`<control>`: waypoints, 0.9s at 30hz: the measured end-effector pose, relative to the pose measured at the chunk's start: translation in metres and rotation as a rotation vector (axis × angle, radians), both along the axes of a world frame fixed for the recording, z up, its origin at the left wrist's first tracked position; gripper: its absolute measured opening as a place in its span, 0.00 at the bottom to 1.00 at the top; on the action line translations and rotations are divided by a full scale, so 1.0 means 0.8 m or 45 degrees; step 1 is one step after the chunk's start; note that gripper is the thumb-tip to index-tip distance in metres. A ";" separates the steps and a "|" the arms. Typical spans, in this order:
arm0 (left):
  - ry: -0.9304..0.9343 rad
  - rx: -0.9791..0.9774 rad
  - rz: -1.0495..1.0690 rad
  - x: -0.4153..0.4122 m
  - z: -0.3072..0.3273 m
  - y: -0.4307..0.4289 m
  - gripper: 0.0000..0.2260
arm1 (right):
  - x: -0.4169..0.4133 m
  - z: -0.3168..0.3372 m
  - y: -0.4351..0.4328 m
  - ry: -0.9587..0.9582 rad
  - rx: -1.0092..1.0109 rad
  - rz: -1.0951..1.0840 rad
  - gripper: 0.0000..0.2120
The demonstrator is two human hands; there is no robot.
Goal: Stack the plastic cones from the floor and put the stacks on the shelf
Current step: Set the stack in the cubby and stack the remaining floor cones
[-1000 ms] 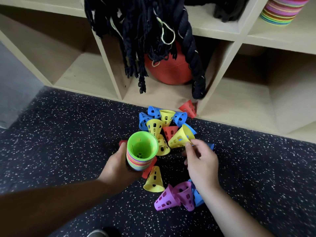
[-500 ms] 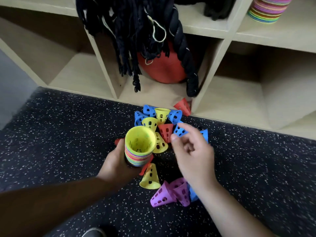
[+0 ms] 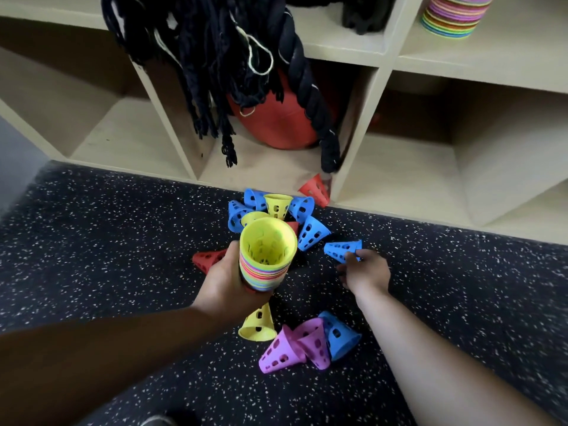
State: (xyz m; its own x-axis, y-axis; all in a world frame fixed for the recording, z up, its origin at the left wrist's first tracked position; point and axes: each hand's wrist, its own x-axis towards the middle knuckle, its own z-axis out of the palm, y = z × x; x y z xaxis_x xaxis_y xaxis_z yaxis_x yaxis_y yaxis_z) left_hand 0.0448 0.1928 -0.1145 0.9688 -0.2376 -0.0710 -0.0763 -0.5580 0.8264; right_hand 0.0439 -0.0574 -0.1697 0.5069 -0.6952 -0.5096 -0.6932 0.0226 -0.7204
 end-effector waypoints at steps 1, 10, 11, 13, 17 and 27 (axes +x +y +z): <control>-0.004 0.007 -0.014 0.003 -0.001 -0.004 0.31 | -0.001 0.000 0.002 -0.009 -0.019 0.009 0.08; -0.009 0.099 0.001 0.010 -0.010 0.010 0.31 | -0.029 0.132 0.041 -0.903 -0.438 0.300 0.04; 0.001 0.097 0.019 0.007 -0.011 0.012 0.31 | -0.030 0.154 0.051 -1.018 -0.406 0.341 0.04; 0.013 0.107 0.058 0.002 -0.013 0.016 0.31 | -0.031 0.185 0.071 -1.163 -0.449 0.516 0.04; 0.023 0.123 0.120 -0.003 -0.008 0.020 0.29 | -0.035 0.189 0.099 -1.199 -0.653 1.024 0.09; 0.058 0.170 0.114 -0.019 0.002 0.039 0.30 | -0.121 0.064 0.023 -0.919 -0.824 1.102 0.12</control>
